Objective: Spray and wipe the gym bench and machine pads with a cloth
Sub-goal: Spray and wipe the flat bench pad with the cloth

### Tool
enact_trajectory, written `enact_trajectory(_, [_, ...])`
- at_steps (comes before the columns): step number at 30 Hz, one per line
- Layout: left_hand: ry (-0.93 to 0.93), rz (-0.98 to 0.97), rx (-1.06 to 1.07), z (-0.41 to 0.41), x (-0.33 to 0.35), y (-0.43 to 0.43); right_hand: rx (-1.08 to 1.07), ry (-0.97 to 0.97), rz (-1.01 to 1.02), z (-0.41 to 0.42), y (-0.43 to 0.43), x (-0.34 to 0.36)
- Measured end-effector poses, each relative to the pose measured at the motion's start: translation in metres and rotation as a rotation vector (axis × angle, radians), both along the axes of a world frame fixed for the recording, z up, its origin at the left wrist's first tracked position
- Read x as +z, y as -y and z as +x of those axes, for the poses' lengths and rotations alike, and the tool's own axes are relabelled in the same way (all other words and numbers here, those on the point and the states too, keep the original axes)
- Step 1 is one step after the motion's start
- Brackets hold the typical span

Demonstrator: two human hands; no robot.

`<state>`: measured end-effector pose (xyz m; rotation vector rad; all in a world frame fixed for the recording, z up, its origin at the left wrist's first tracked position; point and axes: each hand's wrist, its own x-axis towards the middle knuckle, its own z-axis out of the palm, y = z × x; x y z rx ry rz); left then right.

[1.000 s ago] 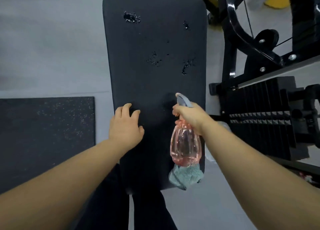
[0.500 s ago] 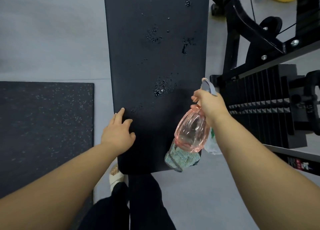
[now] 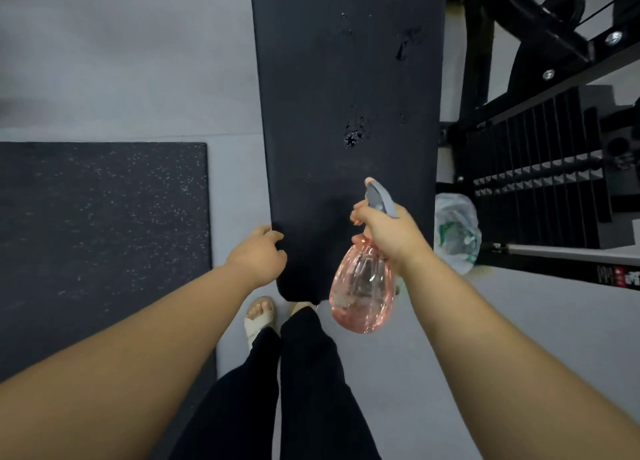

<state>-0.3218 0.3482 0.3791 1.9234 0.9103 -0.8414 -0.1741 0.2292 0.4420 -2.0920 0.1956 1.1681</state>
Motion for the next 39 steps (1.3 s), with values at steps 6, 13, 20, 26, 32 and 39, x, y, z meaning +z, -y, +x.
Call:
enact_trajectory(6, [-0.017, -0.048, -0.002, -0.023, -0.012, 0.019, 0.082, -0.036, -0.049, -0.067, 0.014, -0.019])
enact_trajectory(13, [-0.058, -0.088, 0.115, -0.034, -0.014, 0.033, 0.277, -0.085, -0.049, -0.074, 0.034, -0.019])
enact_trajectory(20, [0.039, 0.140, 0.080, 0.001, -0.017, 0.070, 0.106, -0.037, 0.080, -0.063, 0.110, -0.025])
enact_trajectory(26, [0.313, 0.219, -0.389, 0.075, -0.013, 0.140, 0.032, 0.076, 0.144, -0.027, 0.180, -0.022])
enact_trajectory(32, [0.309, 0.480, -0.573, 0.115, -0.034, 0.176, 0.148, 0.125, 0.193, 0.005, 0.221, -0.019])
enact_trajectory(39, [0.209, 0.378, -0.083, 0.048, -0.038, 0.152, 0.220, 0.081, 0.144, 0.010, 0.212, -0.031])
